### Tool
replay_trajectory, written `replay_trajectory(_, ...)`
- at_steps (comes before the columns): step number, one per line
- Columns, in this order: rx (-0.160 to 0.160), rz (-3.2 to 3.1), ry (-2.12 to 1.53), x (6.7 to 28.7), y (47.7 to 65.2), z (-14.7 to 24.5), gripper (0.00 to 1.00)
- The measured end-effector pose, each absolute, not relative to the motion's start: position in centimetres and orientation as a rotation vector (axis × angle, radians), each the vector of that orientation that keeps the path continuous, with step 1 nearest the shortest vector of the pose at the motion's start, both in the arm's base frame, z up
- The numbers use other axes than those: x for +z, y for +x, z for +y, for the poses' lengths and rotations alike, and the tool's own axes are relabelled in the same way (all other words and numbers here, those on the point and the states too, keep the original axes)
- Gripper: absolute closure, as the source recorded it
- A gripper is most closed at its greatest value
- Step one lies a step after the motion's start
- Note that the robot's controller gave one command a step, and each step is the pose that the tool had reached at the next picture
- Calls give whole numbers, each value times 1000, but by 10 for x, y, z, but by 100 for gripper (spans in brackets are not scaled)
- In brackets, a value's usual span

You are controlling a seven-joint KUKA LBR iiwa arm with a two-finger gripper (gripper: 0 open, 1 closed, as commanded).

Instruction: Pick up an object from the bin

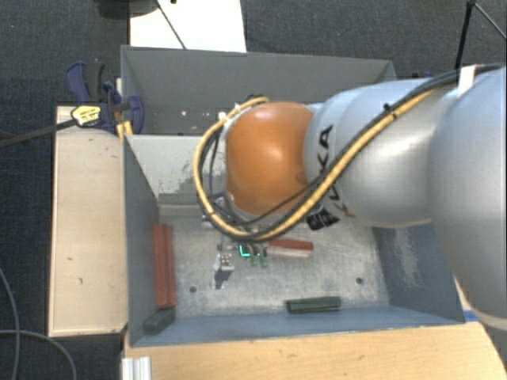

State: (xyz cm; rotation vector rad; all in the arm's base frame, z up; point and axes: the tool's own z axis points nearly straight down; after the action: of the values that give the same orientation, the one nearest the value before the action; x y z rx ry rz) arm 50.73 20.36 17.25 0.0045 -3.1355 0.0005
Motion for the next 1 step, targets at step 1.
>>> replay_trajectory(1,-2,-3143,-3,177,510,203,0)
